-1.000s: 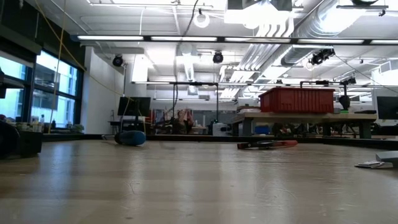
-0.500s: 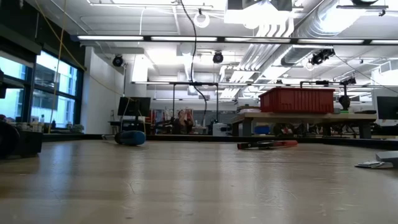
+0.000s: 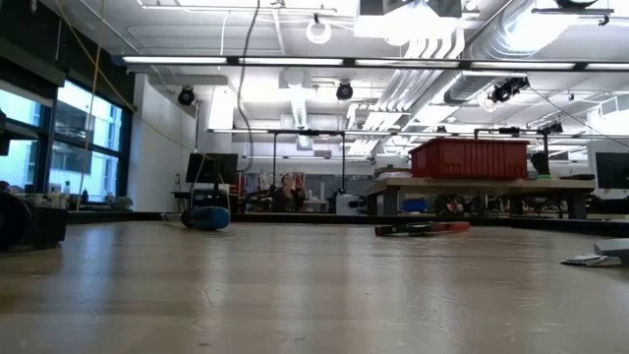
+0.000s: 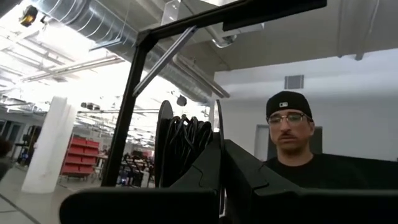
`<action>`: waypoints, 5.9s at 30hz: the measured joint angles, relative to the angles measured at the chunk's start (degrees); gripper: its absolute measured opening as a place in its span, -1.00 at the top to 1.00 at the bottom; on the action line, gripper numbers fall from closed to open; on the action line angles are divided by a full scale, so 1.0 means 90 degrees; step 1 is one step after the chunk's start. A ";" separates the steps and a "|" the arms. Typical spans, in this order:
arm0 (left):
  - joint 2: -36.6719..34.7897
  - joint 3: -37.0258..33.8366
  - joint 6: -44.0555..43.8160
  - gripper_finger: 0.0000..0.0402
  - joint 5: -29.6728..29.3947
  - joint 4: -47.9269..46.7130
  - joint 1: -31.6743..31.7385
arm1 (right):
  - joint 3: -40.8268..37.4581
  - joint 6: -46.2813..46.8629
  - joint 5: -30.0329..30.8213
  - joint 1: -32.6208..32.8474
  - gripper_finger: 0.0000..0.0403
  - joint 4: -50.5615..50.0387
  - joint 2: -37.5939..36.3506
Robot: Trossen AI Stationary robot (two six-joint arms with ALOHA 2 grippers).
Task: Coil cords
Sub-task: Coil the black wire onto the black spool
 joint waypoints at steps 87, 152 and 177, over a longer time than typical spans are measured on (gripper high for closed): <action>-0.0966 0.0057 0.1888 1.00 0.1616 -0.7383 0.0888 | 0.0004 -0.0333 -0.1069 0.0311 1.00 -0.1631 -0.1411; 0.0606 0.0793 -0.2081 1.00 -0.0139 0.0001 -0.0119 | 0.0005 0.1310 -0.0857 0.0097 0.17 -0.1422 -0.0538; 0.0605 0.0907 -0.1604 1.00 -0.0394 -0.0032 0.0007 | 0.0003 0.0475 -0.0502 0.0102 0.92 -0.0927 -0.0318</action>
